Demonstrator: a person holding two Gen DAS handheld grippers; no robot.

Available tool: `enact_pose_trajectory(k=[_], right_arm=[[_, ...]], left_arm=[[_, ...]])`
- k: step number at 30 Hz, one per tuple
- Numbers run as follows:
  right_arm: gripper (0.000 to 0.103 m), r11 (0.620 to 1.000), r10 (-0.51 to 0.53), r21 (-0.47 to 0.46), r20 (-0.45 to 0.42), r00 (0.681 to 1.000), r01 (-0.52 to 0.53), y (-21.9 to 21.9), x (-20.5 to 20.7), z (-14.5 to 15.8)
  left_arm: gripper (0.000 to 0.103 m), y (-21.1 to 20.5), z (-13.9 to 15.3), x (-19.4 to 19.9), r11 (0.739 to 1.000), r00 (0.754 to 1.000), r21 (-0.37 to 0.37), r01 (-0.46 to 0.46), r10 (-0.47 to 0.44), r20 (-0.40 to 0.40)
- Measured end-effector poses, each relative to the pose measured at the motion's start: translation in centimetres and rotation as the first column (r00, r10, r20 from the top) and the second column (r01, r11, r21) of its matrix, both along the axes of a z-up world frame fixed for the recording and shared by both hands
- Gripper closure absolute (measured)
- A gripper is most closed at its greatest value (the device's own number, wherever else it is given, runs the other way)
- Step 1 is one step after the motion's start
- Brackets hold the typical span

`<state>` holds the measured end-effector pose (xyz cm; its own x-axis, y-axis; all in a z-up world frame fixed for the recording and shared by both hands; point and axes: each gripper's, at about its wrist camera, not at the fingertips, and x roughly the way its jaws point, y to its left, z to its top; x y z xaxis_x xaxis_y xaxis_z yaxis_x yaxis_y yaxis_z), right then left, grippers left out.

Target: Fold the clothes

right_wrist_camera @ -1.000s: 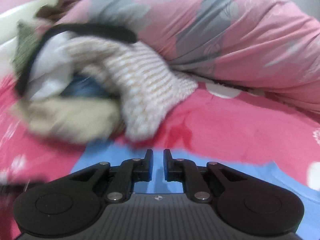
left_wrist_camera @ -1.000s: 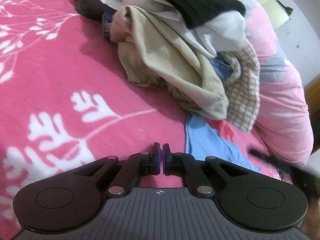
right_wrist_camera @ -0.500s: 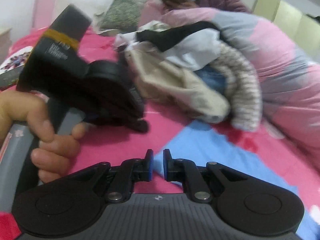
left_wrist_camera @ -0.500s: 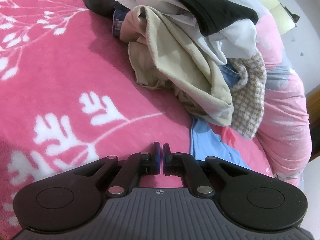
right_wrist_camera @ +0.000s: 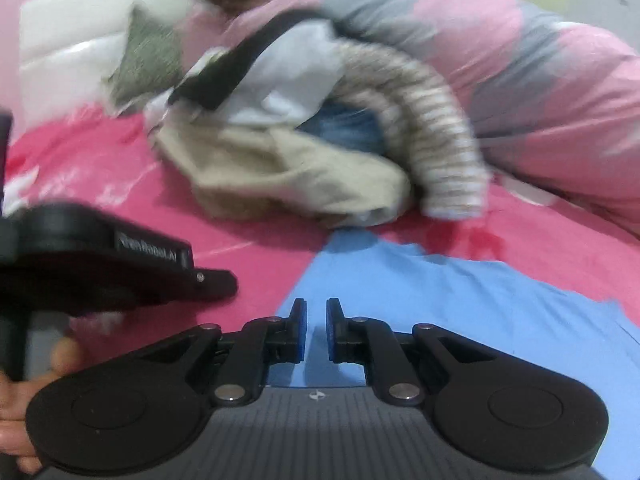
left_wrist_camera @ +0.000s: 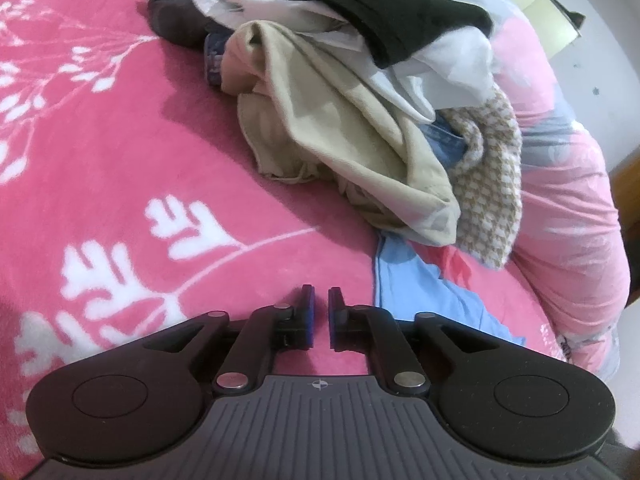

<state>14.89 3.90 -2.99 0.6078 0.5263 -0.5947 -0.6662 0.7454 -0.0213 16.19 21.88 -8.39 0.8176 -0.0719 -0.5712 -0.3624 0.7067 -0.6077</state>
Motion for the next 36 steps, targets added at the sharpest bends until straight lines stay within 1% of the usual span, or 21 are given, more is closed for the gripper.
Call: enact_pose_trajectory(k=[1,3,5,6,7,8,10,13,15,18,20,21,22,23,25,27,28,29,31,36], right_arm=[[0.092,0.998,-0.045,0.036,-0.018,0.999,0.045,-1.6,-0.3,0.8],[0.092,0.983,-0.134,0.114,-0.066,0.989,0.141,-5.6,-1.4,2.3],[0.091,0.955,-0.22,0.178,-0.109,0.969,0.237,-10.2,-3.2,3.6],[0.09,0.938,-0.263,0.2,-0.128,0.956,0.284,-12.4,-4.0,4.1],[0.09,0.92,-0.304,0.213,-0.141,0.942,0.328,-14.4,-4.7,4.4],[0.09,0.901,-0.349,0.218,-0.148,0.925,0.375,-16.6,-5.7,4.9],[0.09,0.87,-0.423,0.214,-0.142,0.895,0.445,-20.2,-7.3,5.7],[0.088,0.813,-0.523,0.225,-0.124,0.843,0.537,-25.3,-11.0,7.1],[0.085,0.772,-0.576,0.243,-0.124,0.808,0.588,-28.4,-13.0,7.8],[0.084,0.707,-0.64,0.272,-0.148,0.754,0.653,-32.4,-15.0,8.2],[0.084,0.674,-0.658,0.299,-0.173,0.733,0.676,-34.7,-16.1,8.3],[0.084,0.659,-0.666,0.311,-0.182,0.724,0.685,-35.7,-16.6,8.3],[0.084,0.647,-0.671,0.323,-0.189,0.717,0.691,-36.5,-17.0,8.3],[0.084,0.636,-0.675,0.334,-0.195,0.712,0.695,-37.3,-17.2,8.2],[0.083,0.617,-0.68,0.358,-0.206,0.703,0.701,-38.7,-17.8,8.1],[0.082,0.602,-0.677,0.386,-0.218,0.703,0.699,-39.7,-18.2,7.6],[0.081,0.597,-0.673,0.399,-0.224,0.705,0.696,-40.1,-18.5,7.4],[0.077,0.591,-0.669,0.413,-0.23,0.707,0.693,-40.6,-18.8,7.1],[0.075,0.584,-0.662,0.432,-0.236,0.711,0.687,-41.5,-19.2,6.6],[0.075,0.57,-0.652,0.471,-0.24,0.72,0.673,-43.8,-20.1,5.7]], left_arm=[[0.089,-0.1,0.1,0.0,1.0,1.0,0.016,0.007,-0.007,0.004],[0.084,-0.6,0.6,-0.5,0.998,1.0,0.058,0.027,-0.027,0.015],[0.08,-1.4,0.9,-0.6,0.993,0.997,0.095,0.065,-0.068,0.03],[0.075,-1.7,1.1,-0.6,0.99,0.995,0.107,0.088,-0.092,0.033],[0.068,-2.3,1.1,-0.6,0.986,0.992,0.118,0.116,-0.121,0.038],[0.065,-2.8,1.1,-0.5,0.981,0.988,0.128,0.144,-0.15,0.042],[0.05,-4.3,1.2,-0.9,0.969,0.978,0.151,0.195,-0.204,0.045],[0.036,-5.9,1.5,-1.6,0.946,0.958,0.184,0.267,-0.282,0.06],[0.033,-6.9,1.7,-2.0,0.929,0.941,0.205,0.309,-0.329,0.072],[0.03,-8.1,2.6,-2.4,0.912,0.931,0.242,0.331,-0.358,0.074],[0.027,-8.8,3.5,-2.9,0.909,0.928,0.247,0.337,-0.365,0.076],[0.022,-9.2,4.0,-3.3,0.908,0.927,0.247,0.338,-0.366,0.079],[0.018,-9.7,4.6,-3.5,0.905,0.924,0.254,0.342,-0.373,0.086],[0.016,-10.3,5.1,-3.8,0.9,0.92,0.264,0.347,-0.382,0.093],[0.01,-12.1,6.5,-4.6,0.876,0.904,0.315,0.366,-0.415,0.102],[0.007,-14.1,7.8,-5.1,0.845,0.886,0.37,0.386,-0.452,0.106],[0.006,-15.2,8.4,-5.4,0.826,0.875,0.399,0.398,-0.473,0.105],[0.006,-16.3,9.1,-5.6,0.807,0.864,0.426,0.41,-0.493,0.103],[0.004,-18.8,10.4,-6.1,0.771,0.844,0.473,0.426,-0.527,0.098],[0.003,-23.6,12.6,-6.7,0.705,0.808,0.54,0.459,-0.585,0.077]])
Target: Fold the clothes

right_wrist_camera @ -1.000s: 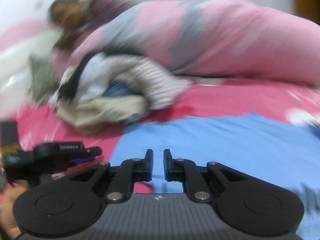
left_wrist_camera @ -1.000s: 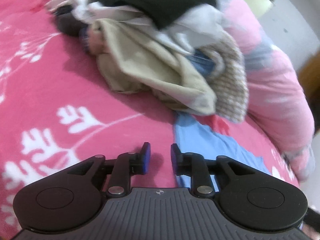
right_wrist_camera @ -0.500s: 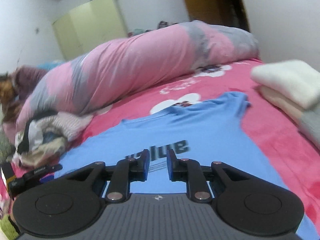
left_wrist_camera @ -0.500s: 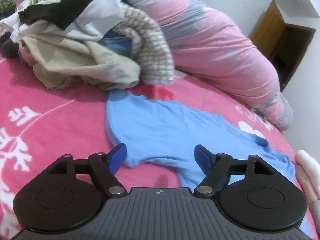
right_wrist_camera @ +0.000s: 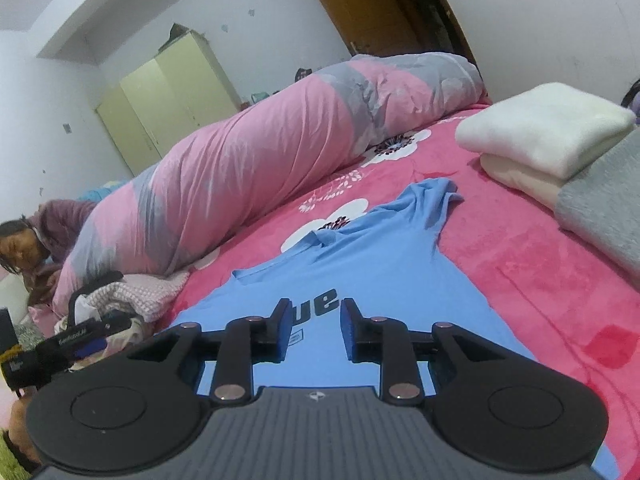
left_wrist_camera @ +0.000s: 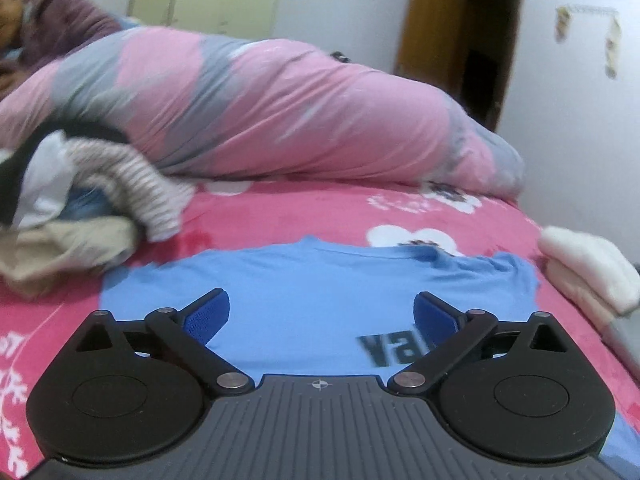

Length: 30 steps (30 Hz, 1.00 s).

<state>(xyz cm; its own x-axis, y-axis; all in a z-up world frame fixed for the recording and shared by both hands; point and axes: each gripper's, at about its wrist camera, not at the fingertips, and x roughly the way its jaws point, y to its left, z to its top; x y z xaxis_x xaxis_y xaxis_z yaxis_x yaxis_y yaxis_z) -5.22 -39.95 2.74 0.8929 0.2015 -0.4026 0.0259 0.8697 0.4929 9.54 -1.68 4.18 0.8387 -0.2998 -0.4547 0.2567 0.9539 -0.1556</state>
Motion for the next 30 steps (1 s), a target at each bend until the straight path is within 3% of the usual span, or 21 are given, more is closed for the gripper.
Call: enact_pose_trajectory(k=[5,11,16,21,26,30], right_arm=[[0.075,0.999,-0.027,0.027,0.03,0.999,0.026,-2.6,-0.2,0.0],[0.07,0.998,-0.068,0.014,0.058,0.996,0.068,-5.9,1.3,-0.1],[0.07,0.995,-0.083,0.055,0.025,0.996,0.082,-8.8,5.0,-1.5],[0.069,0.998,-0.019,0.059,-0.024,1.0,0.02,-9.0,10.1,-2.9],[0.069,0.981,0.155,-0.111,-0.015,0.988,-0.156,-4.8,17.5,-1.8],[0.07,0.901,0.288,-0.327,-0.036,0.957,-0.284,0.8,24.4,-1.8]], left_arm=[[0.002,-3.5,1.0,-0.3,0.995,0.998,0.076,0.057,-0.06,0.036],[0.002,-7.6,0.7,2.1,0.982,0.995,0.168,0.087,-0.093,0.029],[0.002,-11.6,-0.1,5.3,0.965,0.992,0.241,0.107,-0.12,0.041],[0.005,-14.8,-2.2,8.7,0.951,0.989,0.278,0.135,-0.147,0.023],[0.013,-15.5,-5.6,10.8,0.945,0.985,0.28,0.171,-0.17,-0.029],[0.024,-14.6,-7.6,12.0,0.957,0.986,0.238,0.166,-0.159,-0.05]])
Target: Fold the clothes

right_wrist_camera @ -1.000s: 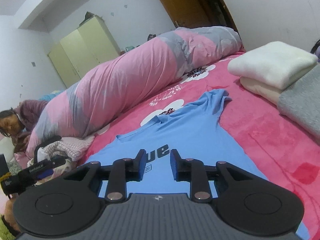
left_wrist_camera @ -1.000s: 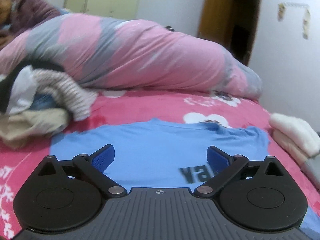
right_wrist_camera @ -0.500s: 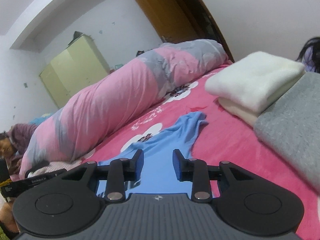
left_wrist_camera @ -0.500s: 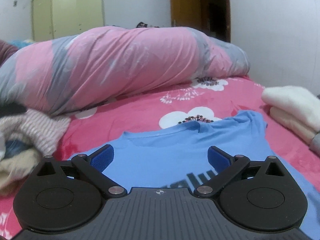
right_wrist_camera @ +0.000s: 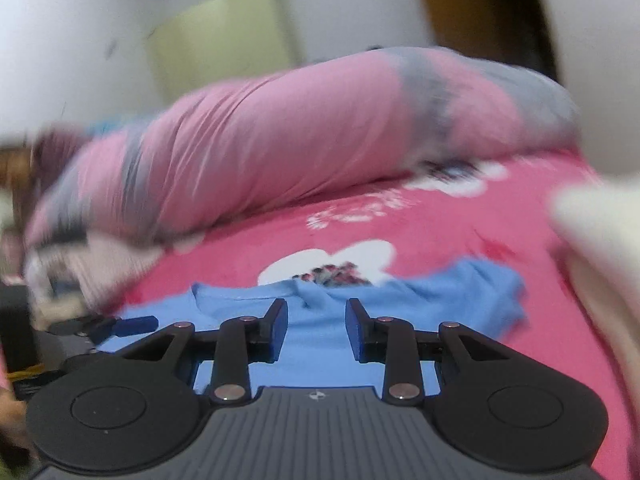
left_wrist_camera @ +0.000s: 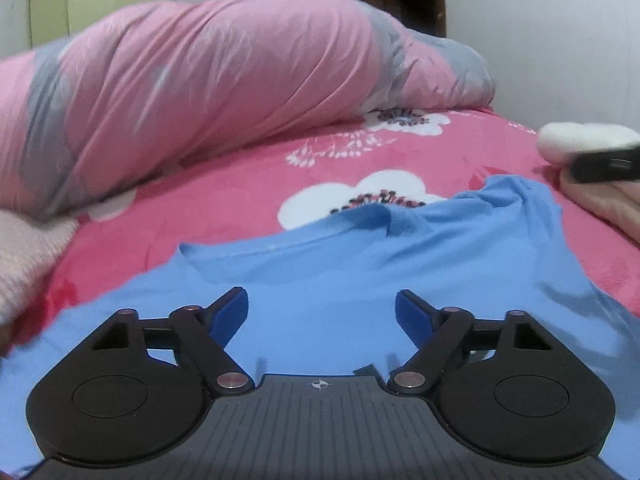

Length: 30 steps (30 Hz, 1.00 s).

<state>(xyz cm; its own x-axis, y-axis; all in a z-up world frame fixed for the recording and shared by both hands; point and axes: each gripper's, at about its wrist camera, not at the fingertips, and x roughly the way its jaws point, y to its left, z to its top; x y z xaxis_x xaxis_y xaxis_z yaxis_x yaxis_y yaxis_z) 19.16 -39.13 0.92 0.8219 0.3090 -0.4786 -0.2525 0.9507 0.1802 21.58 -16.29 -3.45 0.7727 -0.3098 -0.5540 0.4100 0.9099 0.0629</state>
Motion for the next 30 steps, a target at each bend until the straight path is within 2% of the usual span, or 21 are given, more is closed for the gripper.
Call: enact_pose_trajectory(k=[4,8,10,11,12,15,18,20,22,26,28,30], right_arm=[[0.072,0.975,0.085,-0.207,-0.003,0.996,-0.084,5.7,6.5,-2.0],[0.073,0.935,0.112,-0.331,-0.065,0.992,-0.128,9.2,12.0,-5.1],[0.09,0.917,0.107,-0.371,-0.118,0.987,-0.144,9.7,13.8,-6.7],[0.102,0.916,0.105,-0.373,-0.138,0.985,-0.15,9.6,14.4,-7.1],[0.102,0.92,0.103,-0.363,-0.144,0.984,-0.15,9.4,14.7,-7.2],[0.102,0.961,0.093,-0.251,-0.109,0.99,-0.118,7.8,15.2,-6.0],[0.102,0.991,0.079,-0.1,-0.093,0.992,-0.088,6.0,16.4,-5.2],[0.102,0.998,0.054,-0.021,-0.115,0.992,-0.057,5.1,17.7,-5.9],[0.102,0.998,0.02,0.066,-0.174,0.985,-0.009,4.0,19.3,-7.3],[0.096,0.988,-0.008,0.147,-0.223,0.975,0.042,2.6,20.9,-10.0],[0.087,0.966,-0.006,0.249,-0.236,0.972,0.067,1.3,20.9,-10.3],[0.065,0.942,-0.003,0.325,-0.23,0.973,0.08,0.0,20.4,-9.8]], left_arm=[[0.037,1.3,-1.3,1.1,0.998,1.0,-0.054,-0.016,0.015,-0.01],[0.041,2.3,-2.3,1.8,0.994,1.0,-0.107,-0.025,0.024,-0.016],[0.042,2.6,-2.9,1.8,0.992,1.0,-0.123,-0.024,0.023,-0.01],[0.042,2.7,-3.2,1.8,0.991,1.0,-0.128,-0.023,0.022,-0.007],[0.042,2.9,-3.5,1.8,0.99,1.0,-0.137,-0.022,0.021,-0.009],[0.042,3.8,-3.6,2.3,0.983,0.999,-0.184,-0.027,0.022,-0.027],[0.042,4.8,-3.7,2.9,0.974,0.998,-0.221,-0.059,0.053,-0.034],[0.042,5.5,-3.8,3.2,0.968,0.996,-0.234,-0.087,0.079,-0.042],[0.042,6.0,-4.0,3.4,0.962,0.993,-0.247,-0.114,0.103,-0.058],[0.042,7.0,-4.5,4.1,0.949,0.986,-0.274,-0.158,0.135,-0.1],[0.042,7.3,-4.7,4.2,0.944,0.983,-0.282,-0.173,0.147,-0.112],[0.042,7.5,-4.8,4.2,0.941,0.982,-0.287,-0.176,0.148,-0.117]])
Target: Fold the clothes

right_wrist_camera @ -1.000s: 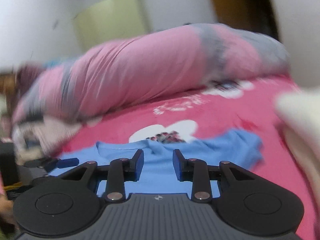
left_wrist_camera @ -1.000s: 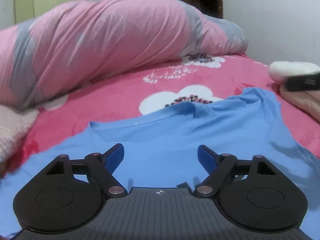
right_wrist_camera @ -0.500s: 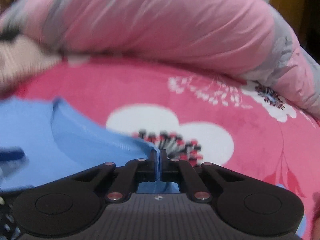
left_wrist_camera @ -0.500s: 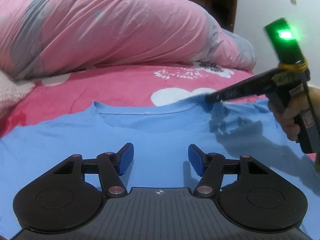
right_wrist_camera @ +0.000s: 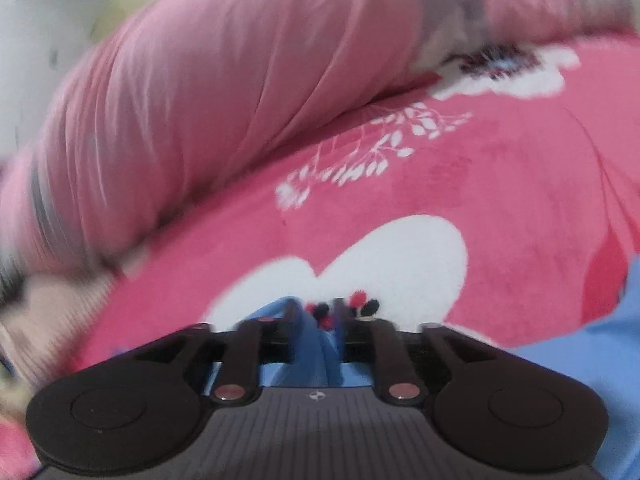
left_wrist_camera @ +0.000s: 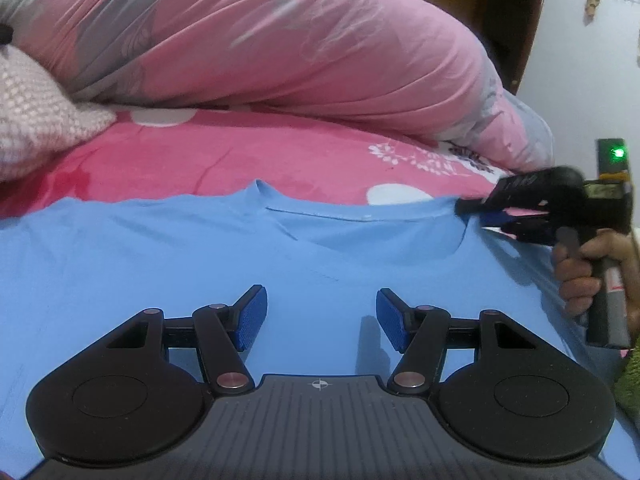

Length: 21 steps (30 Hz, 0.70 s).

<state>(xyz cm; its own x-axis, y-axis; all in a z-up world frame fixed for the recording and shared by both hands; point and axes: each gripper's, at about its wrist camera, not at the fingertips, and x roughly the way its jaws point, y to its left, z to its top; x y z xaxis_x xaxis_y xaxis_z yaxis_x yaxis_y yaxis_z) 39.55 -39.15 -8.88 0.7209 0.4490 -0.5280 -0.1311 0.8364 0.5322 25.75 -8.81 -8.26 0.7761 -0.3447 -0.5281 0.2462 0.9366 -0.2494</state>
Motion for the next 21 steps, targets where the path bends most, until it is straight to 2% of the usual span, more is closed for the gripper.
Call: enact_pose_trajectory(k=[3,8,13,18,21], right_arm=[[0.064,0.997,-0.014,0.074,0.023,1.0,0.012,-1.7,-1.1,1.0],[0.064,0.999,-0.038,-0.005,0.083,0.996,0.038,-3.5,-3.0,3.2],[0.064,0.986,-0.06,-0.149,0.096,0.994,0.074,-4.9,-4.0,4.0],[0.064,0.937,-0.067,-0.336,0.086,0.994,0.093,-6.4,-5.0,4.0],[0.062,0.899,-0.15,-0.406,0.07,0.986,0.165,-7.9,-5.7,4.2]], left_arm=[[0.041,0.1,-0.1,0.0,1.0,1.0,-0.001,-0.002,0.002,0.001],[0.041,0.2,-0.3,0.2,1.0,1.0,0.0,-0.009,0.009,-0.007],[0.041,0.3,-0.4,0.2,1.0,1.0,-0.004,-0.015,0.015,-0.009],[0.041,0.3,-0.4,0.2,1.0,1.0,-0.001,-0.016,0.016,-0.008],[0.041,0.4,-0.5,0.2,1.0,1.0,-0.007,-0.016,0.016,-0.008]])
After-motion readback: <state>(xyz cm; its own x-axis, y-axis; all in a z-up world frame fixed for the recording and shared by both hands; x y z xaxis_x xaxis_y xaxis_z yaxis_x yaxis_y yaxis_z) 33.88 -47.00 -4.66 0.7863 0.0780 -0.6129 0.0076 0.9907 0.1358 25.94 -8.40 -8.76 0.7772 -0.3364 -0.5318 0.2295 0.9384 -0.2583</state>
